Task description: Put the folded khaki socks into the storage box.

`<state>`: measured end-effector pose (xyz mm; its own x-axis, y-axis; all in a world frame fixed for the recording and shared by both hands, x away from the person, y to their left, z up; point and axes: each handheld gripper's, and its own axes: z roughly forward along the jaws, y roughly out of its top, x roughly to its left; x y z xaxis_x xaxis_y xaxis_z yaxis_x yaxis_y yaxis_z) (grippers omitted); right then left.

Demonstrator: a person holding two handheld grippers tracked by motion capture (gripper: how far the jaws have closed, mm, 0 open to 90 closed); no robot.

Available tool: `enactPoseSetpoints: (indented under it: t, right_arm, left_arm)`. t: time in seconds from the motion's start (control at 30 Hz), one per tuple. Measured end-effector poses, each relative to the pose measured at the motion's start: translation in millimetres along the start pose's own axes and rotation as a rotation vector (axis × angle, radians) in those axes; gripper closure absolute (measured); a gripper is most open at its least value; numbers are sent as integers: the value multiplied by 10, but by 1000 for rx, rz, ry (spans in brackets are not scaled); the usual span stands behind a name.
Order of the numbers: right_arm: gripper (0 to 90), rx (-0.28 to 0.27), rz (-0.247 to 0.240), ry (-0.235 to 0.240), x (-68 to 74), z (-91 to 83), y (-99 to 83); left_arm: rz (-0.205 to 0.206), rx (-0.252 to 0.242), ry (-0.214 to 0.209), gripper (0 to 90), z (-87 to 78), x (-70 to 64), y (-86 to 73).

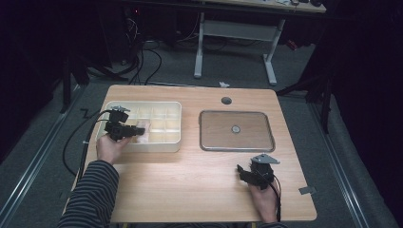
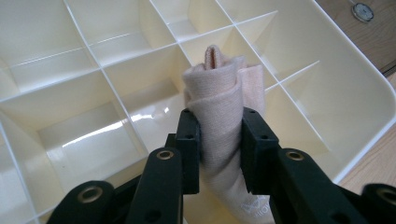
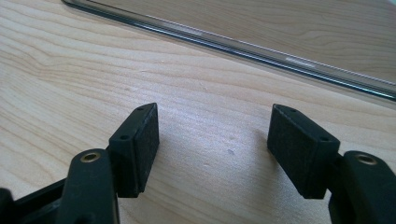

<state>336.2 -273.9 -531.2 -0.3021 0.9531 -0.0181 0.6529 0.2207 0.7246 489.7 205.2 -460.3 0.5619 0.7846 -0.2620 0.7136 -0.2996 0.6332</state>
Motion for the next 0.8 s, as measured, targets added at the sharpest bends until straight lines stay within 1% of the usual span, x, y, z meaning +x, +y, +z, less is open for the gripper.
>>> enactPoseSetpoints:
  t: [0.07, 0.1, 0.13, 0.17, 0.2, 0.23, 0.37, 0.47, 0.5, 0.57, 0.63, 0.7, 0.8]
  right_arm:
    - [342, 0, 0, 0, 0, 0, 0]
    - [342, 0, 0, 0, 0, 0, 0]
    - [342, 0, 0, 0, 0, 0, 0]
    - [342, 0, 0, 0, 0, 0, 0]
    - [342, 0, 1, -1, -1, 1, 1]
    - [341, 0, 1, -1, -1, 1, 1]
    - [342, 0, 1, -1, 0, 1, 1]
    - [342, 0, 1, -1, 0, 1, 1]
    - [342, 0, 1, -1, 0, 1, 1]
    - [341, 0, 1, -1, 0, 1, 1]
    - [341, 0, 1, -1, 0, 1, 1]
    - [341, 0, 1, -1, 0, 1, 1]
    - [342, 0, 1, -1, 0, 1, 1]
  left_arm:
    - [7, 3, 14, 721, 18, -13, -3]
    - [7, 3, 14, 721, 18, -13, -3]
    - [17, 7, 24, 721, 19, -26, -5]
    - [38, 12, 45, 721, 24, -51, -7]
    - [52, 15, 56, 720, 28, -66, -8]
    - [54, 16, 62, 720, 32, -70, -9]
    - [55, 21, 64, 720, 43, -64, -11]
    - [73, 39, 79, 721, 52, -78, -16]
    - [73, 39, 79, 720, 52, -78, -16]
    - [90, 62, 91, 722, 68, -87, -24]
    - [93, 65, 94, 724, 70, -91, -25]
    - [105, 76, 102, 725, 77, -101, -31]
    - [109, 83, 102, 726, 81, -102, -33]
